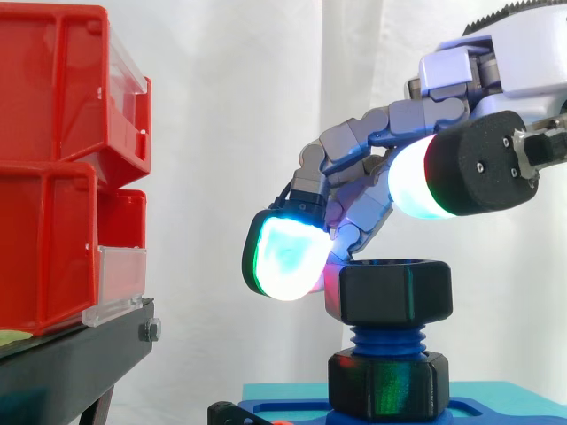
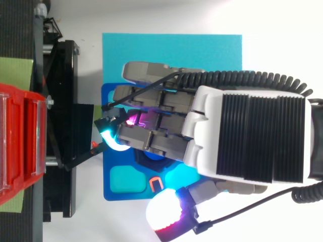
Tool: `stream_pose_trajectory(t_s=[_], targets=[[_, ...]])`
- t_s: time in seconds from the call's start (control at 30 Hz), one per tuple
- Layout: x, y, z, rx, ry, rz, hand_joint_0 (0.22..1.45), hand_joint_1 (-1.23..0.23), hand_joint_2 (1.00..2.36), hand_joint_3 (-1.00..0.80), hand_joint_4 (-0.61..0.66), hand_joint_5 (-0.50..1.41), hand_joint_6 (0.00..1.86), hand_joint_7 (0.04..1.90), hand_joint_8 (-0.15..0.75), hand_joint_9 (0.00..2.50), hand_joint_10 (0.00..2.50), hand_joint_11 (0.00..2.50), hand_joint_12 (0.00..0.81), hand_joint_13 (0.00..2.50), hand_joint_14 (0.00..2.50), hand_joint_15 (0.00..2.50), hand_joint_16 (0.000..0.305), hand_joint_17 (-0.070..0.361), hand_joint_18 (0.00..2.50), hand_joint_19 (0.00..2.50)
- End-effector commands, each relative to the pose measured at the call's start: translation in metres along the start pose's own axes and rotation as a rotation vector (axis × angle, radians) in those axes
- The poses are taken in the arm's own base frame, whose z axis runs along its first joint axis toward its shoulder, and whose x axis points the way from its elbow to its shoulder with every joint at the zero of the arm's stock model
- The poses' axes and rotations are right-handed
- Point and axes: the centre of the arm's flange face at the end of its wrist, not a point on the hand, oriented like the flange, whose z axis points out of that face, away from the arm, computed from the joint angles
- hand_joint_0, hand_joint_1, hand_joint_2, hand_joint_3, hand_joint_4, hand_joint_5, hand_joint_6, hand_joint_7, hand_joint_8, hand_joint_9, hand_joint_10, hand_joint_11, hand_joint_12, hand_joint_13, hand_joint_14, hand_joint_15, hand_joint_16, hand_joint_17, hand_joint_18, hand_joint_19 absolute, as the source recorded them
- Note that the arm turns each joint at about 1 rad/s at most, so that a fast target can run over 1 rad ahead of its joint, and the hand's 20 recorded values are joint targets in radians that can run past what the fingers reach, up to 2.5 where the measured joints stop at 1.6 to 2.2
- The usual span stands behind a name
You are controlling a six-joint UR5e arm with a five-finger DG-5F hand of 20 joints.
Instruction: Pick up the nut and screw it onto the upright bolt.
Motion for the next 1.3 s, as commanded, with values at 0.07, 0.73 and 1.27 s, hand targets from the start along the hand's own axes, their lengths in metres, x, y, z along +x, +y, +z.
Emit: stream_pose_trajectory(t_s=[0.07, 0.73, 1.27], targets=[[0.001, -0.006, -0.003, 0.003, 0.021, -0.003, 0.48, -0.21, 1.0, -0.5, 0.24, -0.05, 0.5, 1.25, 0.228, 0.62, 0.0, 0.0, 0.237, 0.49, 0.0, 0.0, 0.017, 0.039, 0.02, 0.0], [-0.001, -0.039, -0.006, -0.025, 0.036, -0.004, 0.5, -0.24, 1.0, -0.5, 0.16, -0.04, 0.62, 1.3, 0.257, 0.77, 0.0, 0.0, 0.211, 0.63, 0.0, 0.0, 0.011, 0.025, 0.17, 0.0], [-0.037, -0.064, -0.009, -0.02, 0.043, -0.042, 0.51, -0.25, 1.0, -0.5, 0.15, 0.01, 0.59, 1.47, 0.287, 1.08, 0.0, 0.0, 0.182, 0.8, 0.0, 0.0, 0.006, 0.014, 0.35, 0.0]])
